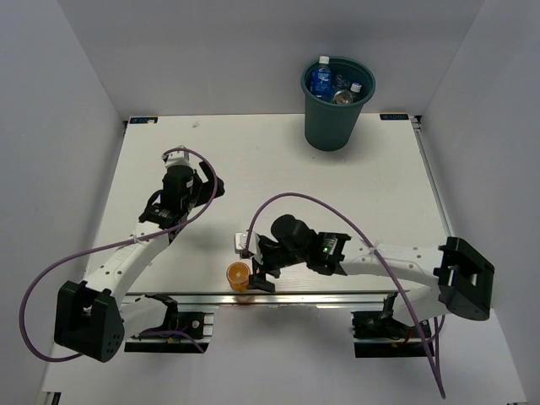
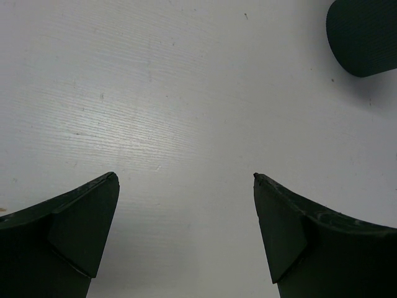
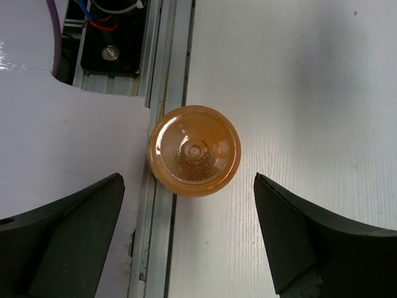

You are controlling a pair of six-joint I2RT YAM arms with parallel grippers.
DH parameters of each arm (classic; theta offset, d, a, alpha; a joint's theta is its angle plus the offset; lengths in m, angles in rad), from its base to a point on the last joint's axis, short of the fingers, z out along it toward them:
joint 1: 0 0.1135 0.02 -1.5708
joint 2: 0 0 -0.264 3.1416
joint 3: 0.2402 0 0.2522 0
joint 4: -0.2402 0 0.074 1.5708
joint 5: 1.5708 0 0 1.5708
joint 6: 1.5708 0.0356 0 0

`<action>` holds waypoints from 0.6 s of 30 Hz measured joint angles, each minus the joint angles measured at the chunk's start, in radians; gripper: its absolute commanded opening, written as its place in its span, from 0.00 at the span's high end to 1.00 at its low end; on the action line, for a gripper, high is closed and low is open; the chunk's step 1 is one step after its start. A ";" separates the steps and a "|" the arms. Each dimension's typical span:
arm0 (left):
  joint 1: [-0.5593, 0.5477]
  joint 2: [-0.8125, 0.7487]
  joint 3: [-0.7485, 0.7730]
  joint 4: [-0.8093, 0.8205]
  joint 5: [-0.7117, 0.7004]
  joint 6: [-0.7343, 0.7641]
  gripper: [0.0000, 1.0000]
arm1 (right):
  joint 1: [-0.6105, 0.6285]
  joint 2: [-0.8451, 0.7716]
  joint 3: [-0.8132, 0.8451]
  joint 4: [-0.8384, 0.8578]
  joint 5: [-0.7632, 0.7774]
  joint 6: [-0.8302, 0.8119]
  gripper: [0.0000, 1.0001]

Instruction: Put the plastic bottles in the bin

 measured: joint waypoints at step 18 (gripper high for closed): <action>0.000 0.001 0.000 -0.003 -0.029 -0.003 0.02 | 0.022 0.268 0.016 0.180 -0.049 0.031 0.13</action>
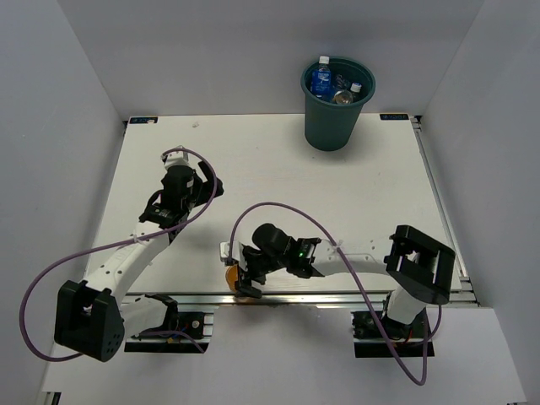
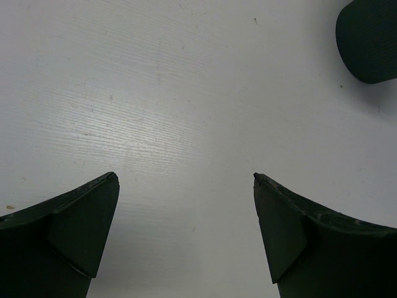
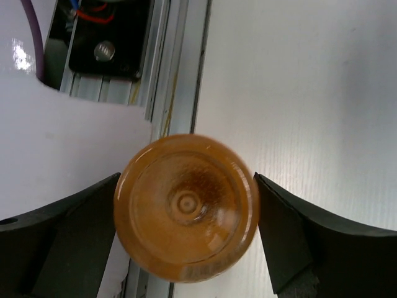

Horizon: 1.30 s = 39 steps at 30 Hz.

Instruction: Put the plastic bottles in the bin

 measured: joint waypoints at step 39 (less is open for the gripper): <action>0.069 0.139 0.069 0.051 -0.085 0.020 0.02 | -1.041 0.392 1.082 0.042 0.543 0.366 0.69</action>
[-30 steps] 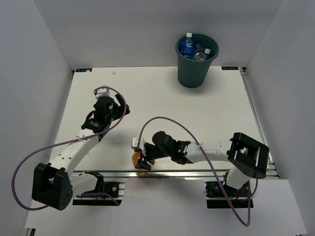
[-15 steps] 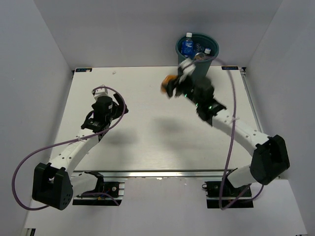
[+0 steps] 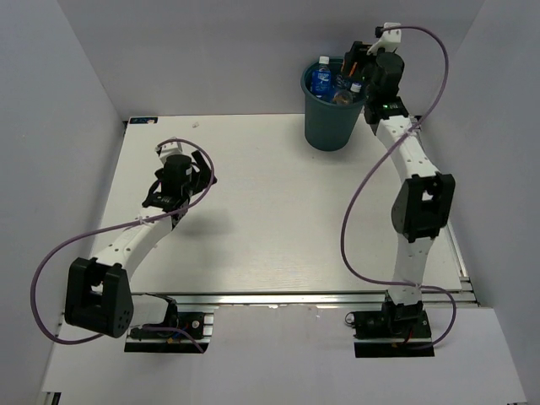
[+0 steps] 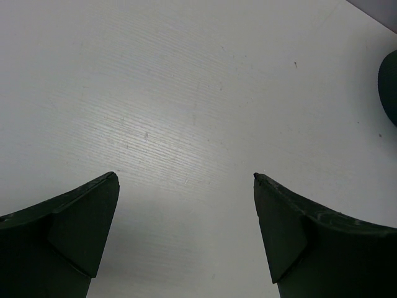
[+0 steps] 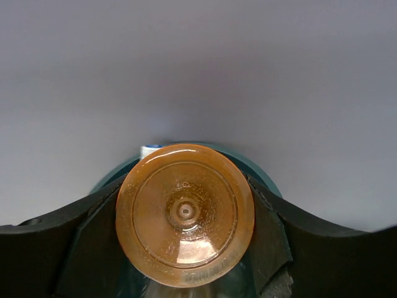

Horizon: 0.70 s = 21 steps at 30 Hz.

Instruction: Put the plastic bottles in the bin

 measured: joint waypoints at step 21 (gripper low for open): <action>0.035 0.040 0.034 0.024 0.051 0.012 0.02 | -0.022 -0.006 0.063 -0.077 -0.089 -0.170 0.11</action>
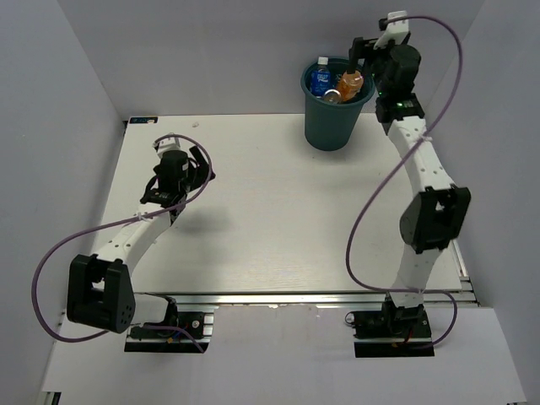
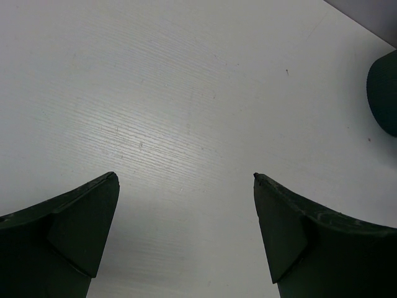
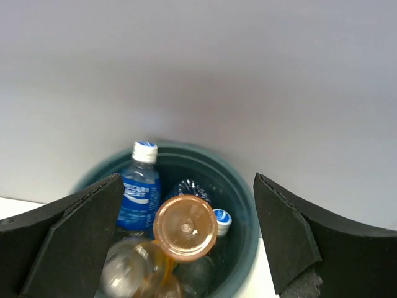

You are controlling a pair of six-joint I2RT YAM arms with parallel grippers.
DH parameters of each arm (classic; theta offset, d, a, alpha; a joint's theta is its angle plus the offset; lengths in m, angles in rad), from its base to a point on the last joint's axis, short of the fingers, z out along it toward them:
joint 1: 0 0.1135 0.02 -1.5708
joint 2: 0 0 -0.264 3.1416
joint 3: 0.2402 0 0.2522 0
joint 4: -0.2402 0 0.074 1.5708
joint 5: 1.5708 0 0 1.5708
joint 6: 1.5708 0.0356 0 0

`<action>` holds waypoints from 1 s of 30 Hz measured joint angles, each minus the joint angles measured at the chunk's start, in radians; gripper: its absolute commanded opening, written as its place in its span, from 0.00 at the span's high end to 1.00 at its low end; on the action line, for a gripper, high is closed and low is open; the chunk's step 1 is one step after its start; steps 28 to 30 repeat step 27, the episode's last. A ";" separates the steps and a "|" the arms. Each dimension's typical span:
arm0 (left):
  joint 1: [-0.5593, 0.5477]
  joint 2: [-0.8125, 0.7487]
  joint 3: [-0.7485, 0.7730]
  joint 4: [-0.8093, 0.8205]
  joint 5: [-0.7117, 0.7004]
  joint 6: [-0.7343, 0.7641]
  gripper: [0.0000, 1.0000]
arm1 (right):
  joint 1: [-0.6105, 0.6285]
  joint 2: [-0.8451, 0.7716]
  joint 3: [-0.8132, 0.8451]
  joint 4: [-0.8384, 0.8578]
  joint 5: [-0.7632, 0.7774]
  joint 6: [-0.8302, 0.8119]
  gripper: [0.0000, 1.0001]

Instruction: Put the plastic bottles in the bin

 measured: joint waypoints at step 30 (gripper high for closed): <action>0.000 -0.261 -0.130 0.003 -0.007 -0.070 0.02 | -0.010 -1.133 -1.546 0.121 0.332 0.358 0.11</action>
